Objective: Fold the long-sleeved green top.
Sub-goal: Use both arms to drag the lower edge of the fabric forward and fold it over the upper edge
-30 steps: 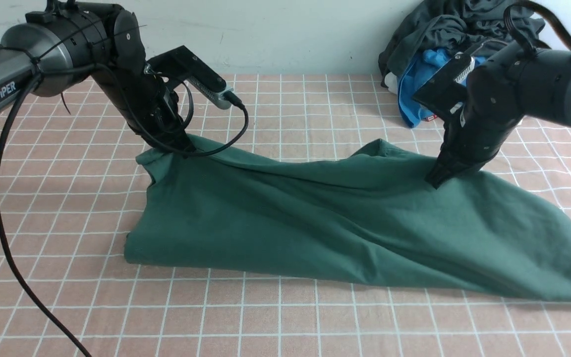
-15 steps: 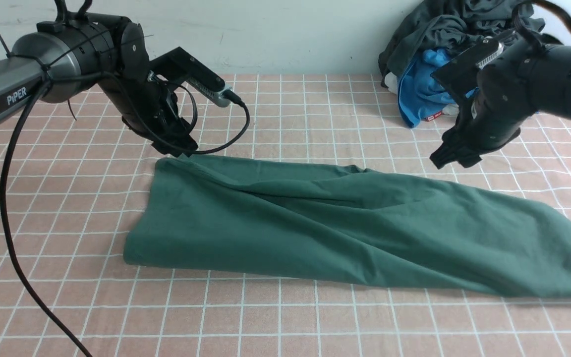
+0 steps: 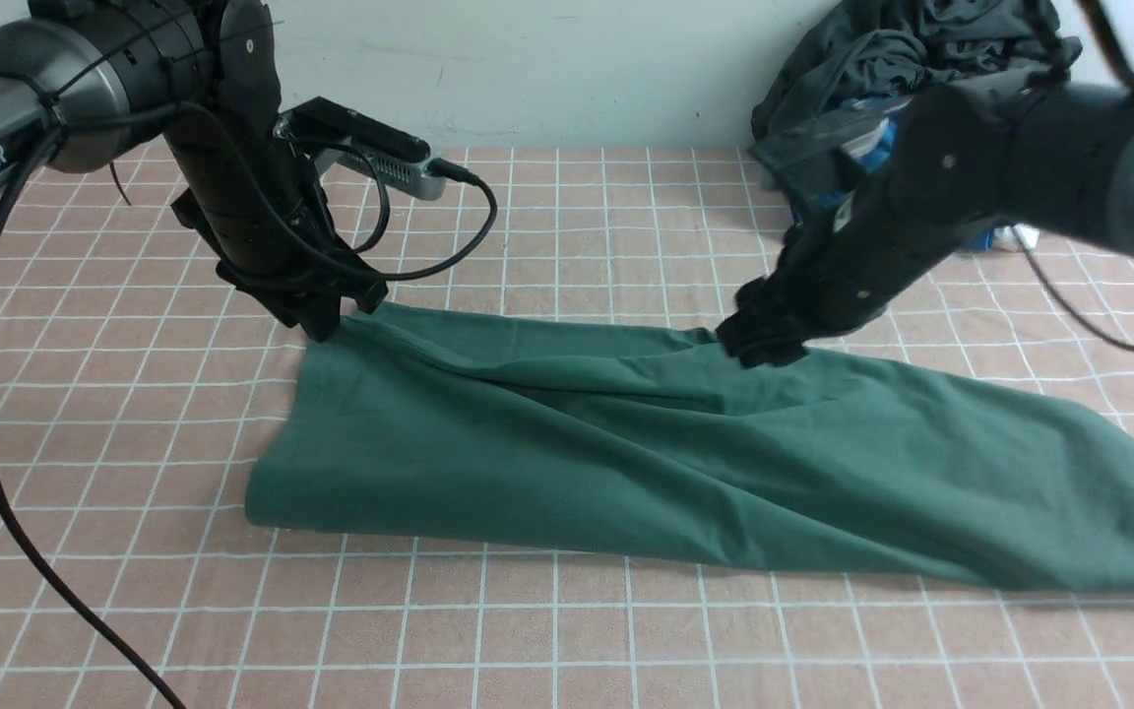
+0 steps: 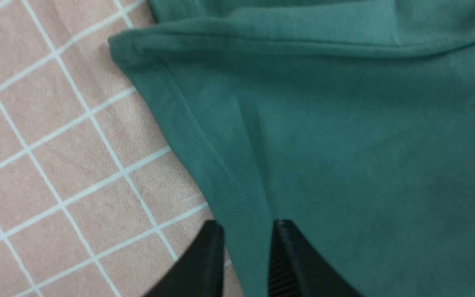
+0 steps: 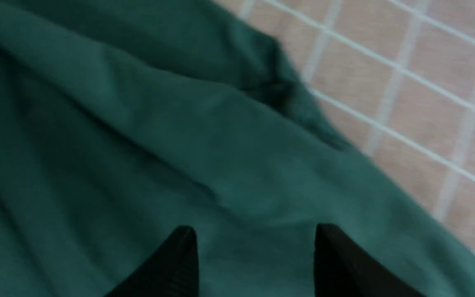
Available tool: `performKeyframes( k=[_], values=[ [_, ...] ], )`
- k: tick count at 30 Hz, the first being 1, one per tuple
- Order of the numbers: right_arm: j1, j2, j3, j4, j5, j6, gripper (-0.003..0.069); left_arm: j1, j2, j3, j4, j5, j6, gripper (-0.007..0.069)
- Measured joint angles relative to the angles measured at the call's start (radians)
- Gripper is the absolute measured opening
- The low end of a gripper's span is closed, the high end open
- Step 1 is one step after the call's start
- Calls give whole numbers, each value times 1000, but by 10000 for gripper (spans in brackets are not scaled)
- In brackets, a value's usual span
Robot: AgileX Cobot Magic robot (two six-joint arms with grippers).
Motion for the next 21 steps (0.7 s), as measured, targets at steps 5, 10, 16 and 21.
performKeyframes(
  k=[5, 10, 16, 21],
  values=[
    [68, 92, 0, 151, -110, -114, 306, 11, 0, 0, 0, 39, 1, 10],
    [93, 178, 0, 226, -269, -140, 187, 14, 0, 0, -7, 69, 14, -3],
    [75, 228, -1, 223, -395, -116, 114, 14, 0, 0, -16, 71, 17, -3],
    [-33, 254, -83, 212, -427, 4, 101, 14, 0, 0, -39, 75, 20, -3]
  ],
)
